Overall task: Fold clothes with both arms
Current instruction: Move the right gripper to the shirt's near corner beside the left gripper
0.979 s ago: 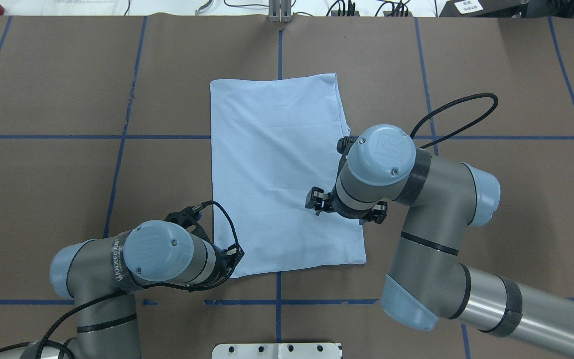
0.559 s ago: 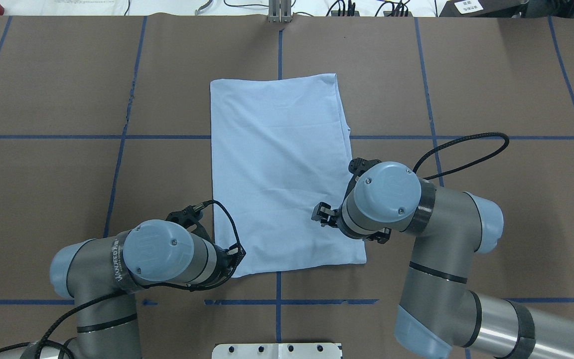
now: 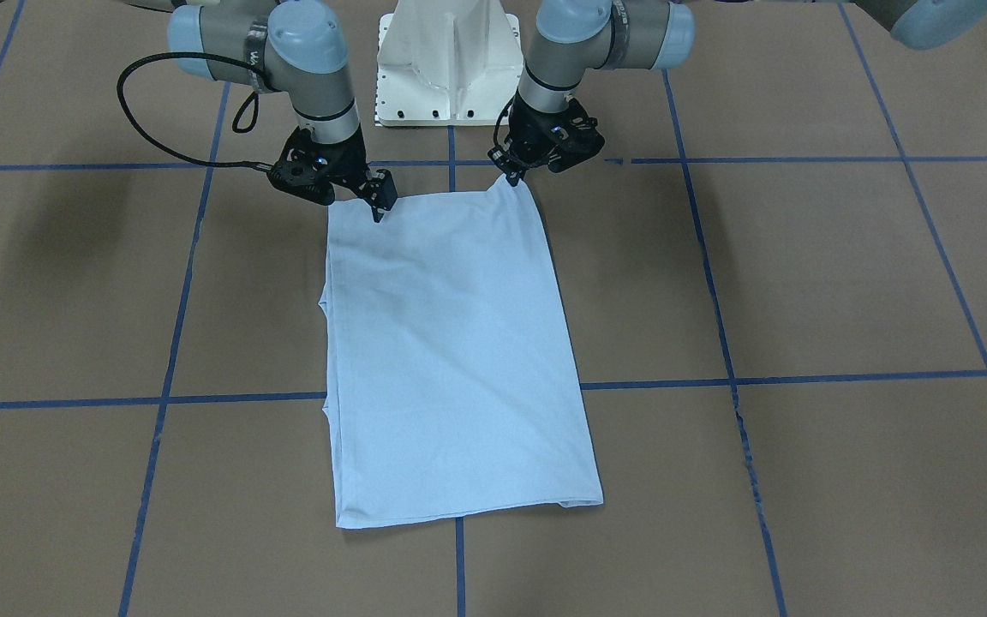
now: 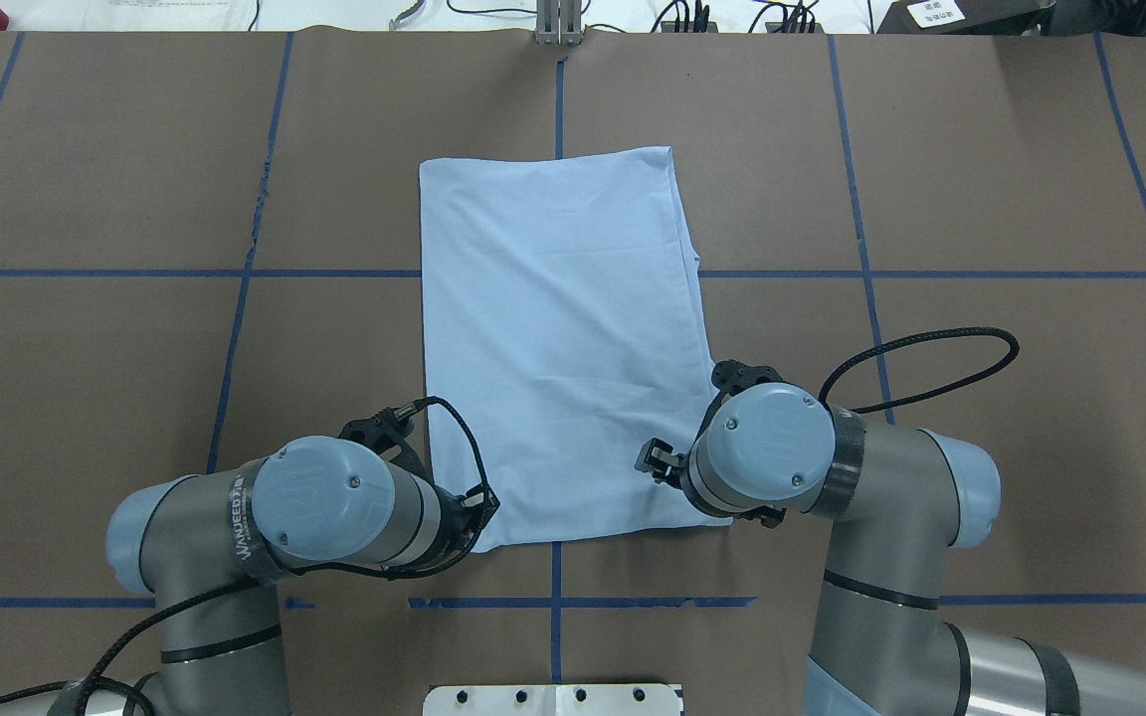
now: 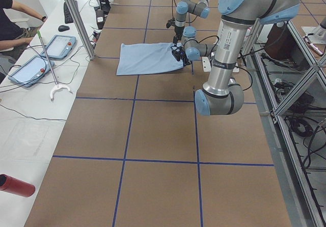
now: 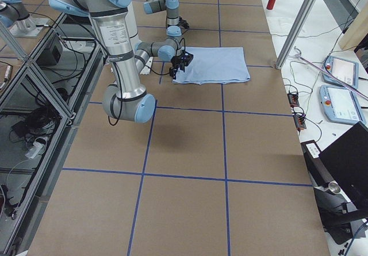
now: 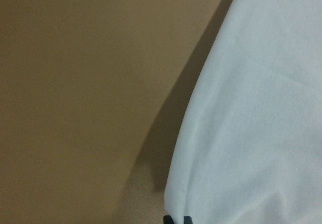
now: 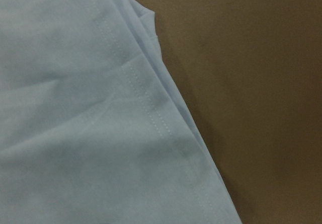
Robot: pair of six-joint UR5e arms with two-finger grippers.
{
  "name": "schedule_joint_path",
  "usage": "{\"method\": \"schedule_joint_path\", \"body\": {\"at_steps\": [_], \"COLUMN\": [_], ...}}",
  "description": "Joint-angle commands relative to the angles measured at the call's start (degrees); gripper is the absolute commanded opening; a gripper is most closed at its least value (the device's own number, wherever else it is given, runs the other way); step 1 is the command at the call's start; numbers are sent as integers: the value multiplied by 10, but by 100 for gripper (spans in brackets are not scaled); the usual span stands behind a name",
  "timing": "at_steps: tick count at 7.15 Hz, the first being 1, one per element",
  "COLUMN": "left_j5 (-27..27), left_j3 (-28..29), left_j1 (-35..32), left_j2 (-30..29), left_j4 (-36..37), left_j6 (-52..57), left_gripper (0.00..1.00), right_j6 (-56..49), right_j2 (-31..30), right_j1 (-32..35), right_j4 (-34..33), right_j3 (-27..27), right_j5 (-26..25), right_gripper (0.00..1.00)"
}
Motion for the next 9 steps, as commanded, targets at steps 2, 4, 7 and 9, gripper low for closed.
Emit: {"method": "schedule_joint_path", "body": {"at_steps": [2,4,7,9], "left_j5": [0,0,1,1], "left_j3": [1,2,3,2], "left_j1": [0,0,0,1], "left_j2": [-4,-4,-4,-4], "left_j4": [0,-1,-1,-1], "left_j6": [0,0,0,0], "left_gripper": [0,0,0,0], "right_j6": [3,8,8,8], "right_j2": [-12,-12,-10,-10], "right_j1": [-12,-30,-31,-33], "right_j4": [0,0,0,0], "right_j3": [-2,-6,-7,-7], "right_j5": [-8,-23,-23,-24], "right_gripper": [100,100,100,100]}}
